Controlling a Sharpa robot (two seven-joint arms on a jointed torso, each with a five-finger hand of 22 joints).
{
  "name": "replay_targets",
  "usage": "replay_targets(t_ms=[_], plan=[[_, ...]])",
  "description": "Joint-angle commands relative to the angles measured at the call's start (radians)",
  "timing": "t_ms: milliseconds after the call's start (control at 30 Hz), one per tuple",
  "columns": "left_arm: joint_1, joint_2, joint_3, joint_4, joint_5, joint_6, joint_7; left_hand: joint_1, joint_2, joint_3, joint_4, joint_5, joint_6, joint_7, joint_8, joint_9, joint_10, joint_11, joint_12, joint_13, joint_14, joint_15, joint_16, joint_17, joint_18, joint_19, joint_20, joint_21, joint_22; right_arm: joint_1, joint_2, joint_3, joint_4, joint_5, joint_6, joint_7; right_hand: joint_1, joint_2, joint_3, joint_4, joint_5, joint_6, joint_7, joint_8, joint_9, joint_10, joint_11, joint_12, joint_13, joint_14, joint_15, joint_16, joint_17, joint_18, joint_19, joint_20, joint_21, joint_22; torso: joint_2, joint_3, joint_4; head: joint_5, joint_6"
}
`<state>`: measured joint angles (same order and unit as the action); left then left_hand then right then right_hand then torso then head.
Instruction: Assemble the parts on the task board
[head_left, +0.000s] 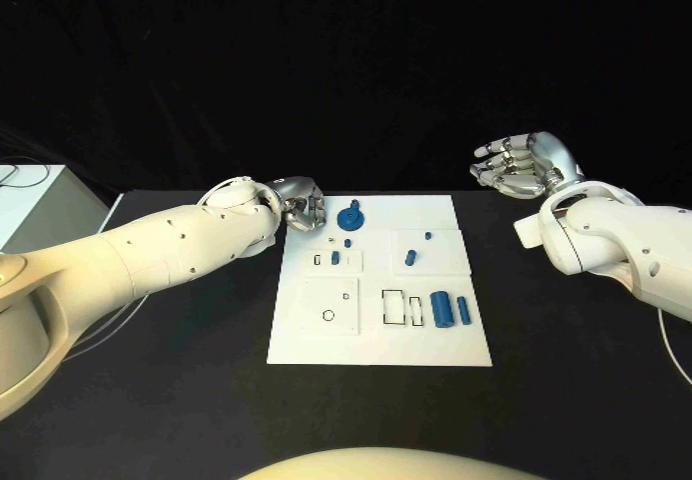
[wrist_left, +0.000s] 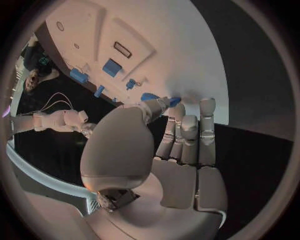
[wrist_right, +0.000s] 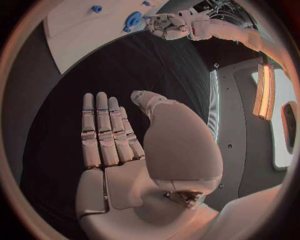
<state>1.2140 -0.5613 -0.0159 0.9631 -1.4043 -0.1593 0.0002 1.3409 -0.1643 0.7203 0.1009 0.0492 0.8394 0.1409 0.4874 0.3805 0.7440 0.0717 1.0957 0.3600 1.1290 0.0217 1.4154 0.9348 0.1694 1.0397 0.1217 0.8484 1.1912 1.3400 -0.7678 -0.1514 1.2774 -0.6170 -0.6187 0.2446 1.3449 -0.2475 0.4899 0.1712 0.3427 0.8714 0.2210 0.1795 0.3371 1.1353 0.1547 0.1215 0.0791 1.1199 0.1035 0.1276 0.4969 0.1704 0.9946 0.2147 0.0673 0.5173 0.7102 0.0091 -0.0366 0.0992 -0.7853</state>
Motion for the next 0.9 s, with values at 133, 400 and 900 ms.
replay_targets(t_ms=[133, 400, 900], plan=[[-0.002, 0.003, -0.002, -0.003, -0.004, 0.027, 0.002, 0.005, 0.031, 0.013, 0.006, 0.000, -0.003, 0.004, -0.008, -0.003, 0.006, 0.003, -0.007, -0.002, -0.002, -0.001, 0.000, -0.002, -0.003, -0.005, 0.003, -0.007, 0.000, 0.000, -0.001, 0.000, 0.002, -0.003, 0.014, 0.006, -0.010, -0.001, -0.001, -0.003, 0.007, 0.006, 0.003, -0.003, -0.001, 0.007, -0.001, 0.000, -0.001, 0.007, 0.002, -0.007, -0.002, 0.011, -0.003, 0.002, -0.001, -0.003, 0.000, -0.0003, -0.0003, 0.000, -0.001], [-0.002, 0.003, -0.002, -0.004, 0.000, 0.019, 0.004, -0.005, 0.043, 0.023, 0.016, 0.000, -0.010, 0.007, -0.018, -0.009, 0.005, 0.006, -0.008, -0.002, -0.003, 0.002, -0.001, -0.003, -0.003, -0.004, 0.003, -0.008, 0.001, 0.000, -0.001, 0.000, 0.003, -0.003, 0.014, 0.006, -0.011, -0.001, -0.001, -0.003, 0.008, 0.006, 0.003, -0.004, -0.001, 0.007, -0.001, 0.000, -0.002, 0.006, 0.002, -0.008, -0.002, 0.011, -0.003, 0.002, -0.001, -0.005, 0.000, -0.0001, 0.0008, -0.001, 0.000], [-0.002, 0.002, -0.002, -0.003, 0.005, 0.016, 0.002, -0.017, 0.029, 0.023, 0.016, 0.000, -0.021, 0.010, -0.032, -0.017, 0.002, 0.008, -0.005, -0.001, -0.004, 0.004, -0.001, -0.005, -0.002, -0.006, 0.005, -0.014, -0.001, 0.000, -0.002, 0.000, 0.003, -0.003, 0.014, 0.006, -0.011, -0.001, -0.001, -0.003, 0.008, 0.006, 0.003, -0.004, -0.001, 0.007, -0.001, 0.000, -0.002, 0.006, 0.002, -0.008, -0.002, 0.011, -0.003, 0.002, -0.001, -0.005, 0.000, -0.0004, 0.0010, -0.002, -0.001]])
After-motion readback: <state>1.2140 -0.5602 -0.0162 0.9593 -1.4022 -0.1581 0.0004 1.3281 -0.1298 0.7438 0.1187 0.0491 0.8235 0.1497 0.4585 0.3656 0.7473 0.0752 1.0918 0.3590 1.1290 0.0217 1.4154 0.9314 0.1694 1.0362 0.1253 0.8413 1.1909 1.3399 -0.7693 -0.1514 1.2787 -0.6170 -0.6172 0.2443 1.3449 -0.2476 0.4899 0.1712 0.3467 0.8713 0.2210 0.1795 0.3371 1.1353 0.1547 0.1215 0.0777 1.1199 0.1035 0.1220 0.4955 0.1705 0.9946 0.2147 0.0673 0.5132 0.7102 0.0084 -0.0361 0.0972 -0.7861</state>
